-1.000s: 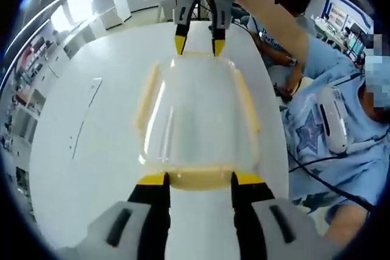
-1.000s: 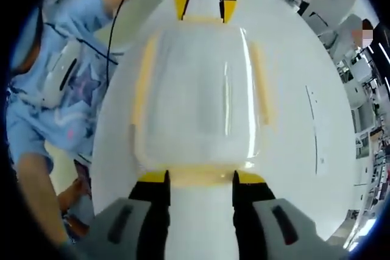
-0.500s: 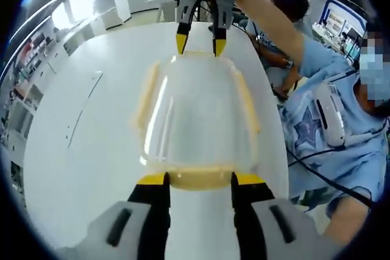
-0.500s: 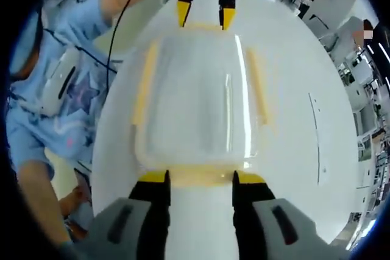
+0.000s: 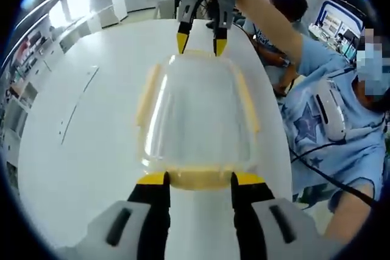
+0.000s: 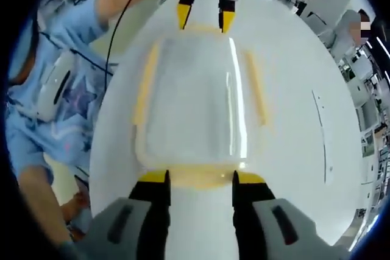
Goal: Snap each plastic latch of the storage box into its locked position after aligning the lid with the box until every specified latch is closed and the lid sits flush.
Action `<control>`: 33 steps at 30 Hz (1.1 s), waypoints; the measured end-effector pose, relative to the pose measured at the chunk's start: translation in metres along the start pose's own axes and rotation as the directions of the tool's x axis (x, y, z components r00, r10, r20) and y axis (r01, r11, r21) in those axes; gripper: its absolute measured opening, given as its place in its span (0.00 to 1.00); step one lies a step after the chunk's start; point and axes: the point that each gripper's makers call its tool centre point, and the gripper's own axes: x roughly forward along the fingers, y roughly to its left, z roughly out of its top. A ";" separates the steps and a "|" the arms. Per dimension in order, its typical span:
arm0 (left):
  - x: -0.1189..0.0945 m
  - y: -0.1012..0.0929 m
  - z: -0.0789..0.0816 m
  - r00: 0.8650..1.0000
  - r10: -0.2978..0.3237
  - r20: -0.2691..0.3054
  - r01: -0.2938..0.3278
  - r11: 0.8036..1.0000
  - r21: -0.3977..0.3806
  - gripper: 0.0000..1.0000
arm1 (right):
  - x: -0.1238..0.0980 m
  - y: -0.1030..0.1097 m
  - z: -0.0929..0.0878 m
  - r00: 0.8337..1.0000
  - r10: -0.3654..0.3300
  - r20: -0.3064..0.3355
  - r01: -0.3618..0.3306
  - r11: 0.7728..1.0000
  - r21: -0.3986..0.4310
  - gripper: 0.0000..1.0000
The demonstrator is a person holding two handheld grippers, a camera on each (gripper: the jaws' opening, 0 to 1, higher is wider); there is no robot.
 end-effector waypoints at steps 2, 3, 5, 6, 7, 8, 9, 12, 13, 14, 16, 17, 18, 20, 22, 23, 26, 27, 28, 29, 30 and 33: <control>0.002 0.002 -0.002 1.000 -0.008 0.001 0.008 1.000 -0.010 0.39 | 0.003 -0.001 0.000 1.000 -0.002 -0.001 0.002 1.000 0.002 0.39; 0.002 0.003 -0.003 1.000 -0.010 0.003 0.010 1.000 -0.009 0.39 | 0.005 -0.001 -0.001 1.000 -0.001 -0.002 0.001 1.000 0.005 0.39; 0.003 0.006 -0.004 1.000 -0.021 0.011 0.021 1.000 -0.018 0.39 | 0.002 -0.004 -0.001 1.000 -0.001 0.002 0.001 1.000 0.009 0.39; 0.003 0.008 -0.004 1.000 -0.020 0.015 0.020 1.000 -0.018 0.39 | 0.001 -0.005 0.000 1.000 -0.006 0.006 0.006 1.000 0.010 0.39; 0.003 0.011 -0.004 1.000 -0.018 0.022 0.018 1.000 -0.025 0.39 | 0.001 -0.006 0.000 1.000 -0.006 0.009 0.006 1.000 0.011 0.39; 0.004 0.011 -0.005 1.000 -0.021 0.020 0.022 0.999 -0.025 0.39 | 0.001 -0.006 0.001 1.000 -0.006 0.010 0.006 1.000 0.014 0.39; 0.004 0.012 -0.006 1.000 -0.023 0.019 0.024 0.999 -0.026 0.39 | 0.001 -0.006 0.002 1.000 -0.003 0.009 0.003 1.000 0.018 0.39; 0.005 0.012 -0.007 0.999 -0.029 0.013 0.029 0.999 -0.030 0.39 | 0.000 -0.009 0.001 1.000 0.002 0.006 -0.003 1.000 0.020 0.39; 0.006 0.011 -0.008 1.000 -0.030 0.009 0.030 0.999 -0.029 0.39 | 0.000 -0.009 0.002 1.000 0.004 0.007 -0.004 1.000 0.020 0.39; 0.006 0.010 -0.008 0.999 -0.031 0.009 0.031 0.999 -0.030 0.39 | 0.000 -0.009 0.002 1.000 0.005 0.008 -0.006 1.000 0.022 0.39; 0.007 0.011 -0.011 1.000 -0.024 0.008 0.024 0.999 -0.031 0.39 | 0.000 -0.011 0.004 1.000 -0.011 0.020 0.010 1.000 0.021 0.39; 0.005 0.013 -0.012 1.000 -0.017 0.011 0.017 0.999 -0.037 0.39 | 0.001 -0.011 0.004 1.000 -0.013 0.015 0.013 1.000 0.019 0.39; 0.004 0.013 -0.013 1.000 -0.015 0.017 0.015 0.999 -0.031 0.39 | 0.003 -0.009 0.004 1.000 0.005 0.011 -0.005 1.000 0.031 0.39; 0.004 0.012 -0.012 1.000 -0.020 0.016 0.021 0.999 -0.034 0.39 | 0.006 -0.008 0.003 1.000 0.010 0.008 -0.011 1.000 0.029 0.39; 0.004 0.012 -0.012 1.000 -0.018 0.019 0.019 0.999 -0.032 0.39 | 0.005 -0.008 0.003 1.000 0.011 0.015 -0.011 0.999 0.032 0.39; 0.005 0.011 -0.012 1.000 -0.019 0.021 0.020 0.999 -0.033 0.39 | 0.005 -0.007 0.003 1.000 0.010 0.015 -0.010 1.000 0.030 0.39; 0.006 0.013 -0.013 1.000 -0.011 0.025 0.011 0.999 -0.031 0.40 | 0.005 -0.006 0.003 1.000 0.000 0.005 -0.001 1.000 0.029 0.39; 0.007 0.013 -0.013 1.000 -0.018 0.020 0.019 0.999 -0.030 0.40 | 0.005 -0.006 0.003 1.000 -0.002 0.005 0.001 0.999 0.038 0.39; 0.006 0.014 -0.013 1.000 -0.017 0.017 0.018 0.999 -0.038 0.40 | 0.006 -0.006 0.003 1.000 -0.004 0.009 0.004 0.999 0.035 0.39; 0.006 0.013 -0.012 1.000 -0.018 0.014 0.018 0.999 -0.029 0.40 | 0.005 -0.006 0.003 1.000 -0.005 0.015 0.004 0.999 0.036 0.39; 0.007 0.012 -0.012 1.000 -0.016 0.010 0.016 1.000 -0.026 0.40 | 0.006 -0.006 0.003 1.000 -0.005 0.024 0.004 0.999 0.040 0.39; 0.006 0.012 -0.013 1.000 -0.012 0.010 0.012 1.000 -0.029 0.40 | 0.007 -0.005 0.003 0.999 -0.004 0.041 0.002 0.999 0.048 0.39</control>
